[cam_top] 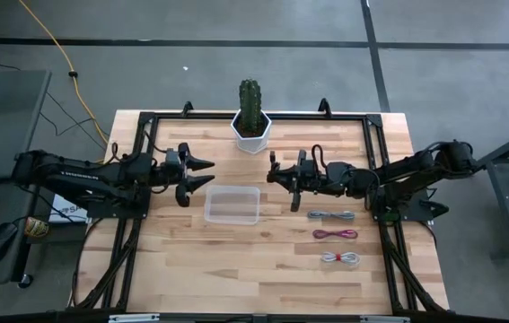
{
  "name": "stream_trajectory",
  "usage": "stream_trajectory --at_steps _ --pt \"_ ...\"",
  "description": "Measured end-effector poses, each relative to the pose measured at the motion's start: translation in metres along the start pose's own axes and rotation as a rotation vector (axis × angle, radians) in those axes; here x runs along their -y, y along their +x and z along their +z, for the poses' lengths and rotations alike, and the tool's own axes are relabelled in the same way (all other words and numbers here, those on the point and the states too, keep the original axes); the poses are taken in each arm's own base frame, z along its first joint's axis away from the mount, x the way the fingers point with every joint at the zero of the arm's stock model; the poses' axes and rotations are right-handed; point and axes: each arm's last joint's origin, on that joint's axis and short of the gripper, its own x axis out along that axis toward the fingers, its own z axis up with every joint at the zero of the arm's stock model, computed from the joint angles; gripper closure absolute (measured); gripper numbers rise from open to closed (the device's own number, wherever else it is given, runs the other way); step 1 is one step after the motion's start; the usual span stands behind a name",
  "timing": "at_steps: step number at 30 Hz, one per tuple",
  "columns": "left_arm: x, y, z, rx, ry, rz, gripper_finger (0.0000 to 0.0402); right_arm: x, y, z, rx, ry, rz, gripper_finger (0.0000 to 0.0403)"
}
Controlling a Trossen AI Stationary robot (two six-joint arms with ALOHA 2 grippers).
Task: Pick and place USB-C Cables
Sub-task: Put the black charger cable into the transparent bin
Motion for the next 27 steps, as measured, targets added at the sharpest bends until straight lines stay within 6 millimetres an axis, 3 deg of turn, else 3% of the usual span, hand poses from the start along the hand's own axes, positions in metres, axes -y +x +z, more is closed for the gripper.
stream_trajectory --at_steps 12,16,22,27 --pt "0.0 0.0 0.002 0.017 -0.006 -0.002 0.0213 -0.004 0.006 -0.001 0.008 0.046 0.054 0.0398" --pt "0.001 0.0 0.002 0.025 -0.007 -0.004 0.0213 -0.018 0.033 0.001 -0.069 0.035 0.096 0.0398" --pt "0.001 0.0 0.003 0.025 -0.007 -0.004 0.0213 -0.049 0.092 -0.002 -0.353 -0.076 0.1 0.0398" --pt "0.001 0.0 0.002 0.022 -0.007 -0.018 0.0213 -0.062 0.13 -0.022 -0.556 -0.147 0.088 0.0398"
